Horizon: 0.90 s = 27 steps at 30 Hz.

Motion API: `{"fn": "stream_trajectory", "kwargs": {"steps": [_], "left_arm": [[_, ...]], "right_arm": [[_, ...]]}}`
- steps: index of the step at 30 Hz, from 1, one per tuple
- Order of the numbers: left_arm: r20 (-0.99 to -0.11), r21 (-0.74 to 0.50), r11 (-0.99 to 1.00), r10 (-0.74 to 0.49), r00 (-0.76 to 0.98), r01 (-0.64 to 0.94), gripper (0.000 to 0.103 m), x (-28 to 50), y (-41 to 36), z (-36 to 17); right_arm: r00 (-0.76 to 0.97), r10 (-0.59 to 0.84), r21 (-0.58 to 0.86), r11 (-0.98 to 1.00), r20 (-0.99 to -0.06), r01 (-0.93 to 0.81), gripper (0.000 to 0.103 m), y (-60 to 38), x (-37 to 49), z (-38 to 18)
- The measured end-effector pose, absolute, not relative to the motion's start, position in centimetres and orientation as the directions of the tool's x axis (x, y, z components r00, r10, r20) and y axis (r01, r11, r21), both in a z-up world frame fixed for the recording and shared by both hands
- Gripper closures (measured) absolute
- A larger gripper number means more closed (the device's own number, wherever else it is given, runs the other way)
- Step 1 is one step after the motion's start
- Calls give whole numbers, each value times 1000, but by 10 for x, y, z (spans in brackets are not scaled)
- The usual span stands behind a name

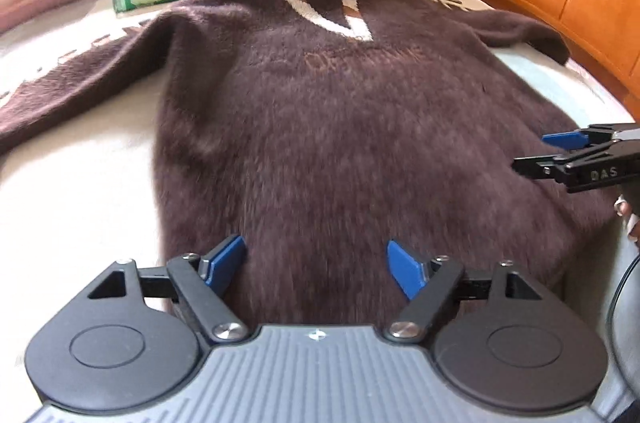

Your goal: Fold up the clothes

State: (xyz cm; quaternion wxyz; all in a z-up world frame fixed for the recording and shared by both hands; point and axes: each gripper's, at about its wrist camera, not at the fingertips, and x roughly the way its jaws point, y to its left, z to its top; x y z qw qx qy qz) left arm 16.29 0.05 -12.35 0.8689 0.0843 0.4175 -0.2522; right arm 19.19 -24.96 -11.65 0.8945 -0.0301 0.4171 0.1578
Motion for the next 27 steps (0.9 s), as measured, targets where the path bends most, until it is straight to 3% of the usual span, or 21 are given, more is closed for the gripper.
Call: {"fn": "stream_trajectory", "kwargs": {"steps": [2, 9, 14, 18, 21, 27], "left_arm": [[-773, -50, 860, -356, 525, 508, 25, 158, 1, -121], [-765, -41, 863, -351, 540, 504, 25, 166, -3, -103], [-691, -27, 874, -367, 623, 485, 25, 212, -21, -89], [-714, -15, 894, -323, 621, 448, 25, 235, -39, -116], [-700, -60, 897, -350, 622, 437, 22, 219, -30, -130], [-695, -128, 881, -407, 592, 456, 21, 167, 6, -128]], "right_arm": [[605, 240, 61, 952, -759, -300, 0, -248, 178, -119], [602, 229, 55, 954, -765, -294, 0, -247, 169, -110], [673, 290, 61, 938, -681, -342, 0, -226, 210, -90], [615, 254, 40, 939, -746, -341, 0, -202, 245, -120], [670, 268, 27, 937, -692, -348, 0, -209, 221, -130], [680, 267, 35, 942, -683, -334, 0, -222, 192, -131]]}}
